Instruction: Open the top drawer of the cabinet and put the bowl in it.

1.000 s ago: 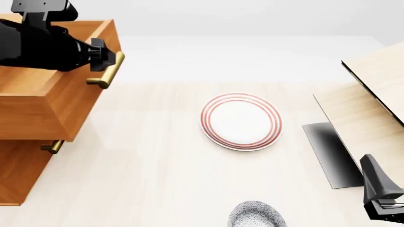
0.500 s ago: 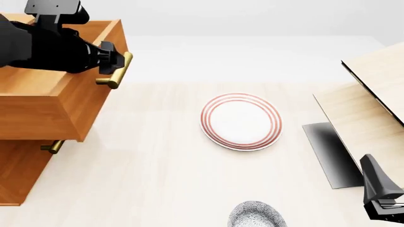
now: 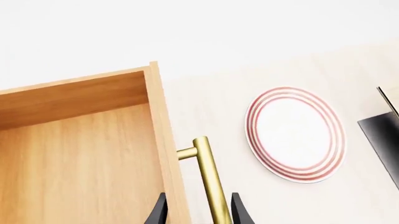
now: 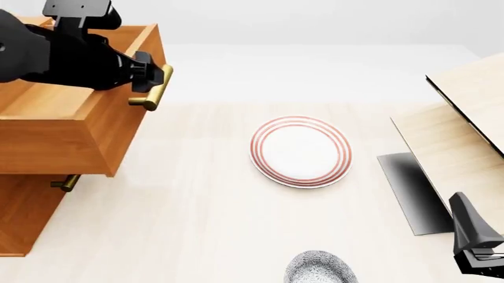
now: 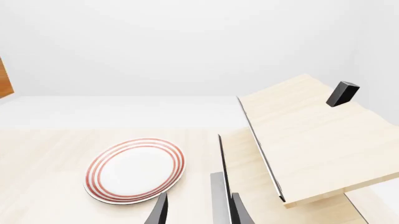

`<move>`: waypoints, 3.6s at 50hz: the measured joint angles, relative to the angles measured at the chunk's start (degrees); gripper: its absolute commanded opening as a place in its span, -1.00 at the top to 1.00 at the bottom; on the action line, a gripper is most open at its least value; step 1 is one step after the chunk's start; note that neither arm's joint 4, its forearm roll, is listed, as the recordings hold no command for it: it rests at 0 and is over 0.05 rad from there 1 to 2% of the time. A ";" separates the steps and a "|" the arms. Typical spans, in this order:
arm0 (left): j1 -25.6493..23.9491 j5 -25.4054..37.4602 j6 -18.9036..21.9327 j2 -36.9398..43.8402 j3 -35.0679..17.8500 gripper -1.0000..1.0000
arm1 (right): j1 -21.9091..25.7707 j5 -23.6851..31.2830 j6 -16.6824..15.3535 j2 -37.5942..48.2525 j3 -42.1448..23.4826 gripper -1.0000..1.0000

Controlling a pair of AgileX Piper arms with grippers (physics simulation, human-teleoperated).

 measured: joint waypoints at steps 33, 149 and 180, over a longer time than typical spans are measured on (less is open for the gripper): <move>0.99 4.70 7.12 -2.27 -3.89 -1.00 | 0.00 0.00 0.00 0.00 0.00 -1.00; -13.88 5.09 23.45 -18.33 5.36 -1.00 | 0.00 0.00 0.00 0.00 0.00 -1.00; -21.62 -1.81 16.50 -17.33 11.75 -1.00 | 0.00 0.00 0.00 0.00 0.00 -1.00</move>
